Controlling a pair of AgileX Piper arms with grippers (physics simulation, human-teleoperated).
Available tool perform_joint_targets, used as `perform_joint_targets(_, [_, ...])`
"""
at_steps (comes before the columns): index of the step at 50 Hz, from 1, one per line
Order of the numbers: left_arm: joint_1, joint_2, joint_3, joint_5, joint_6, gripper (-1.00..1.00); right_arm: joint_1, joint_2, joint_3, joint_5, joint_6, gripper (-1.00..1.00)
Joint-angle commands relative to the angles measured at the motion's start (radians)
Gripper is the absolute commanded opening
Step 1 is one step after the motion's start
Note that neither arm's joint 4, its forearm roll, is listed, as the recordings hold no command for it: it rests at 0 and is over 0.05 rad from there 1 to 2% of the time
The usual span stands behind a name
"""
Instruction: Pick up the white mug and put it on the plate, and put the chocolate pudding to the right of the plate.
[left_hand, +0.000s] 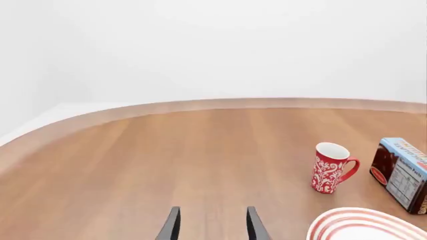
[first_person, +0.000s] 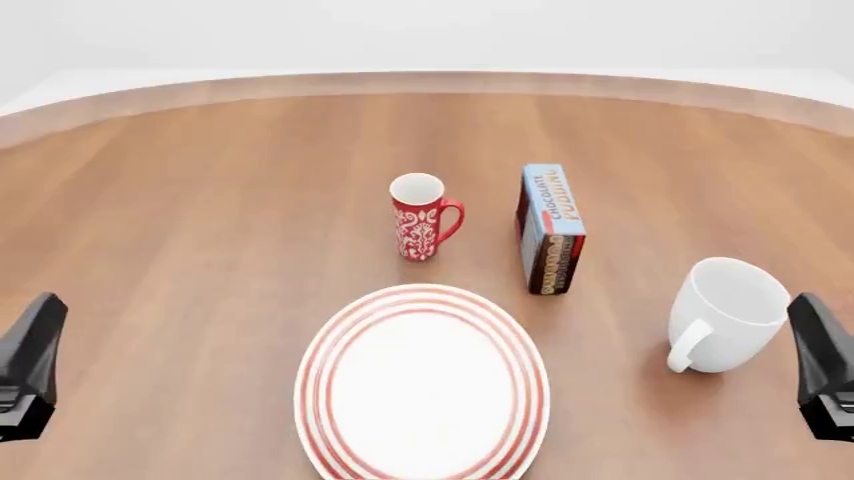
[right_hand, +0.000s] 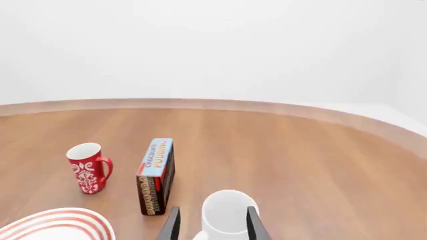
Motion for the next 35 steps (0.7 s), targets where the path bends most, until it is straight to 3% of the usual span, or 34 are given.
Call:
perform_joint_targets(1, [-0.008,0.017,-0.005,-0.008,0.01,1.0,0.008,0.002,-0.003,-0.003,-0.006,1.0])
perform_joint_targets(16, [-0.028,0.053,-0.01,-0.032,0.03,1.0,0.014,0.001,-0.002,-0.006,-0.009,1.0])
perform_joint_targets(35, [-0.126,0.225,-0.063,-0.149,0.091,1.0,0.02,0.001,-0.001,-0.009,-0.012,1.0])
